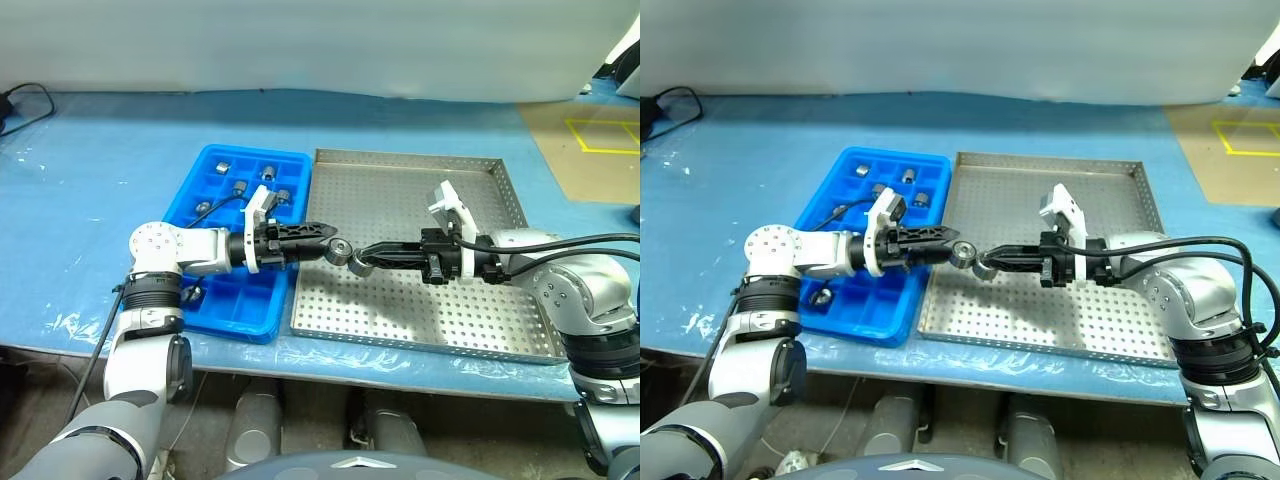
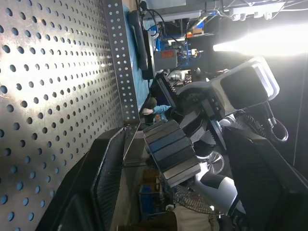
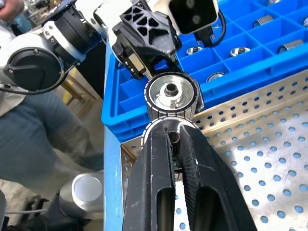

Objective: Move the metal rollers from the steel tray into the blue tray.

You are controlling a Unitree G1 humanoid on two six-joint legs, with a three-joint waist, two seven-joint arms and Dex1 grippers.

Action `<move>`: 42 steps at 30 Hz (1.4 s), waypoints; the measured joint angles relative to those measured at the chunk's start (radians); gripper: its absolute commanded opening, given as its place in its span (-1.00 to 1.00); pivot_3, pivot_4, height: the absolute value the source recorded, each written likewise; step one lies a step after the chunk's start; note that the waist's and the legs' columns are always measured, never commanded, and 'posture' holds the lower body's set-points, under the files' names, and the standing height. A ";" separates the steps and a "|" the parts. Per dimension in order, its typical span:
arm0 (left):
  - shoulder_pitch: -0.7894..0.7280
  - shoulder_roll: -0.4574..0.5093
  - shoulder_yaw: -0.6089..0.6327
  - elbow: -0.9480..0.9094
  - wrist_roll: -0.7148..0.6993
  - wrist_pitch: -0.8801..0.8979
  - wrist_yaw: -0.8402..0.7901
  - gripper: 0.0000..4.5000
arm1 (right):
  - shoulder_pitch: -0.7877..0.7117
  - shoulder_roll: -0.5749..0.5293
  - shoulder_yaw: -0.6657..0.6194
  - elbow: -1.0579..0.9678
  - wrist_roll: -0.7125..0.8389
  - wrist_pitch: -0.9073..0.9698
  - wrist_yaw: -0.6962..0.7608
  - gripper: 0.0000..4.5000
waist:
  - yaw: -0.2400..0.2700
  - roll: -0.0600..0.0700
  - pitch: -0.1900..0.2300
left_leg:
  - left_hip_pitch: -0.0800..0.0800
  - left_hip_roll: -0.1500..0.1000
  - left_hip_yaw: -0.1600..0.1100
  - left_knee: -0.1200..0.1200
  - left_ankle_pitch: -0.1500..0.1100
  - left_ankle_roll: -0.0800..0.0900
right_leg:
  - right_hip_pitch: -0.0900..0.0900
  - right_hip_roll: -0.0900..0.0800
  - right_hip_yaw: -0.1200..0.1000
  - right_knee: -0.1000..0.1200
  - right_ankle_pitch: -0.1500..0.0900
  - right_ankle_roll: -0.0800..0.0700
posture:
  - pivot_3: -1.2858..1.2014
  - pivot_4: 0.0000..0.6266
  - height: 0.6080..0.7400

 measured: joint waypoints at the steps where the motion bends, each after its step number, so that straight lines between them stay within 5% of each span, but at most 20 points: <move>1: 0.000 0.002 -0.011 -0.001 -0.003 0.000 0.001 0.49 | 0.000 0.000 0.000 -0.004 -0.011 -0.016 0.001 -1.00 | -0.001 0.000 0.000 | 0.000 0.000 0.000 0.000 0.000 0.000 | 0.000 0.000 0.000 0.000 0.000 0.000 | 0.02 -0.52 1.00; 7: 0.001 0.012 -0.028 -0.002 -0.011 0.000 -0.002 0.49 | -0.006 0.018 0.005 -0.013 -0.025 -0.059 -0.011 -1.00 | -0.001 0.000 0.000 | 0.000 0.000 0.000 0.000 0.000 0.000 | 0.000 0.000 0.000 0.000 0.000 0.001 | 0.02 -0.52 1.00; 12: -0.018 0.021 0.010 -0.001 -0.013 -0.013 -0.014 0.49 | -0.193 0.224 0.155 0.040 -0.122 0.007 -0.168 -1.00 | -0.032 0.000 0.000 | 0.002 0.001 -0.001 -0.003 0.005 -0.008 | -0.001 0.001 -0.001 0.001 0.001 0.000 | 0.01 -0.52 1.00; 29: -0.024 0.012 0.016 -0.010 0.078 -0.006 -0.060 0.49 | -0.170 0.223 0.164 0.070 -0.167 -0.035 -0.116 -1.00 | -0.029 0.000 0.000 | -0.003 -0.001 -0.001 0.004 0.001 -0.001 | -0.001 -0.001 0.000 0.001 0.001 0.002 | 0.03 -0.52 1.00; 42: 0.021 0.103 0.018 -0.056 0.136 -0.001 -0.116 0.49 | -0.170 0.191 0.139 0.187 -0.172 -0.101 -0.070 -1.00 | -0.028 0.000 0.000 | -0.004 -0.001 -0.001 0.003 0.001 -0.001 | -0.001 -0.001 0.000 0.001 0.001 0.002 | 0.04 -0.52 1.00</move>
